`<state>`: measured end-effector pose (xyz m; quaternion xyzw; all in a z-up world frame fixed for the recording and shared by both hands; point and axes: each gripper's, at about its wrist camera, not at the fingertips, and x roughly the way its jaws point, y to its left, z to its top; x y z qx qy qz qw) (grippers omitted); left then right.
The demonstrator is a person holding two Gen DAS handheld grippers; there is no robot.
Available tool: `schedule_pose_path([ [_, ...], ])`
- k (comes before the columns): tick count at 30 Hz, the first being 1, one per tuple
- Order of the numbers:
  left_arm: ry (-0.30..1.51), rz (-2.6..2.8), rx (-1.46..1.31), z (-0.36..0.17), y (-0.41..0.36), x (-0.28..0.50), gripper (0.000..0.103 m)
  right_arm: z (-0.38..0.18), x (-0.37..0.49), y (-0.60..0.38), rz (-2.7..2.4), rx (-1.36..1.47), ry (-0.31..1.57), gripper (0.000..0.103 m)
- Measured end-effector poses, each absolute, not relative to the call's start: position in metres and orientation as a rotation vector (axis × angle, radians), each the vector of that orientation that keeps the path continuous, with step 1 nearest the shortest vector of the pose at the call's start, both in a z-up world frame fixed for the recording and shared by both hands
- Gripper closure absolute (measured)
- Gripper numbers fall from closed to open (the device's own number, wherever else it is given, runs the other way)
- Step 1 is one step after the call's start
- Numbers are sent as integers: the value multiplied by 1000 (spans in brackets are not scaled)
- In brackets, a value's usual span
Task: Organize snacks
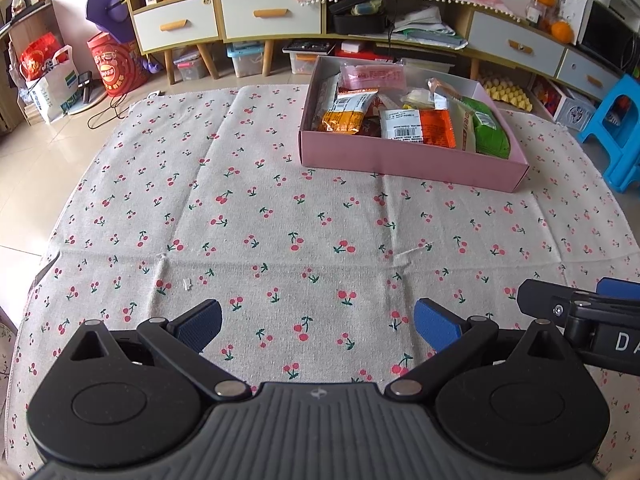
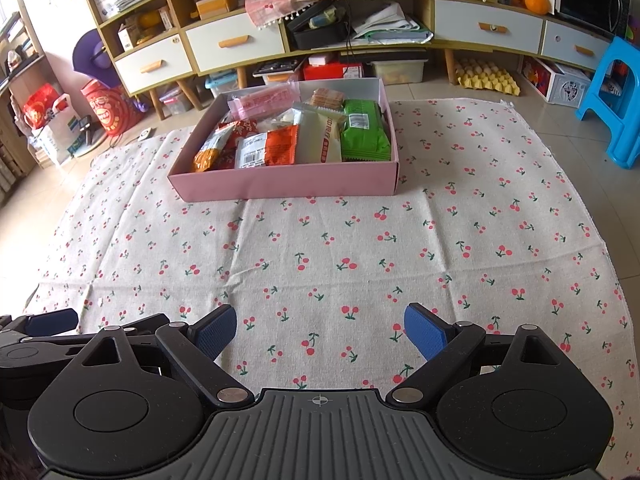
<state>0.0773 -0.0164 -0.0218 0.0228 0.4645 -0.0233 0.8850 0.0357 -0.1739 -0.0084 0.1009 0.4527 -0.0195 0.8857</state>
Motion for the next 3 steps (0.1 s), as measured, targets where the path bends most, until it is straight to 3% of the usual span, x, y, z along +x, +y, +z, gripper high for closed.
schedule_pose_path([
  [3, 968, -50, 49, -22, -16, 78, 1, -8, 36, -174, -40, 209, 942, 10],
])
